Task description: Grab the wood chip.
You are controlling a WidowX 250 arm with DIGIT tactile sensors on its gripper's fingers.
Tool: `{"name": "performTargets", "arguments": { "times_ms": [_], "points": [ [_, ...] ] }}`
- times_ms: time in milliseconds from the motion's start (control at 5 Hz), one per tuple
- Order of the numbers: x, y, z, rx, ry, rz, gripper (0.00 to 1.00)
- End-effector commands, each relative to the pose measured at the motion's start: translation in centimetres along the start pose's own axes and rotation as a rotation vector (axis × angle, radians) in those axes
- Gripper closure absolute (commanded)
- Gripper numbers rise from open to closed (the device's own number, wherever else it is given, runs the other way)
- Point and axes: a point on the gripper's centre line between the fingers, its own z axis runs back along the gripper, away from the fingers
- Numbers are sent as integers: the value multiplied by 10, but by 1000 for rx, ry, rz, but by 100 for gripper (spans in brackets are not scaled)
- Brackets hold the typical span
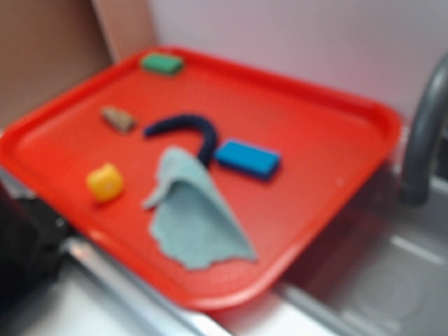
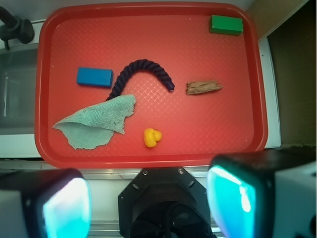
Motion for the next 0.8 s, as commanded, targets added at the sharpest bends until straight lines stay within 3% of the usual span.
{"name": "performTargets", "arguments": {
  "times_ms": [0,200,400,600],
  "points": [
    [0,0,0,0,0,0,0],
    [37,51,-53,46,121,248,0],
    [59,111,-102,57,83,498,0],
    [58,143,-128,98,-22,744,0]
  ]
}}
